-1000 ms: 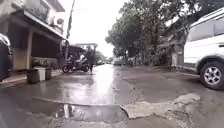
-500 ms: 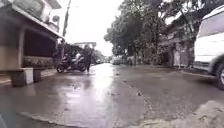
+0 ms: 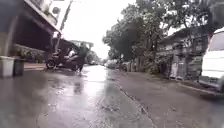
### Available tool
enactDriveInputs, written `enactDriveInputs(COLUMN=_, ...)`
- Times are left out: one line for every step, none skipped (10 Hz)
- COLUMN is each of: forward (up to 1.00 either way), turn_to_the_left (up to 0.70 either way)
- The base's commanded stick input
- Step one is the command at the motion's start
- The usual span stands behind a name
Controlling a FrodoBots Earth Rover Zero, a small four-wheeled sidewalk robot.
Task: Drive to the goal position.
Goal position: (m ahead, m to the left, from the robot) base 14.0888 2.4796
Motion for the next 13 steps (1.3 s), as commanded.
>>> enactDriveInputs(forward=1.00, turn_to_the_left=0.00)
enactDriveInputs(forward=1.00, turn_to_the_left=0.00)
enactDriveInputs(forward=1.00, turn_to_the_left=0.00)
enactDriveInputs(forward=1.00, turn_to_the_left=0.00)
enactDriveInputs(forward=1.00, turn_to_the_left=0.00)
enactDriveInputs(forward=1.00, turn_to_the_left=0.00)
enactDriveInputs(forward=1.00, turn_to_the_left=0.00)
enactDriveInputs(forward=1.00, turn_to_the_left=0.17)
enactDriveInputs(forward=1.00, turn_to_the_left=0.27)
enactDriveInputs(forward=1.00, turn_to_the_left=0.27)
enactDriveInputs(forward=1.00, turn_to_the_left=0.17)
enactDriveInputs(forward=1.00, turn_to_the_left=0.00)
enactDriveInputs(forward=1.00, turn_to_the_left=0.10)
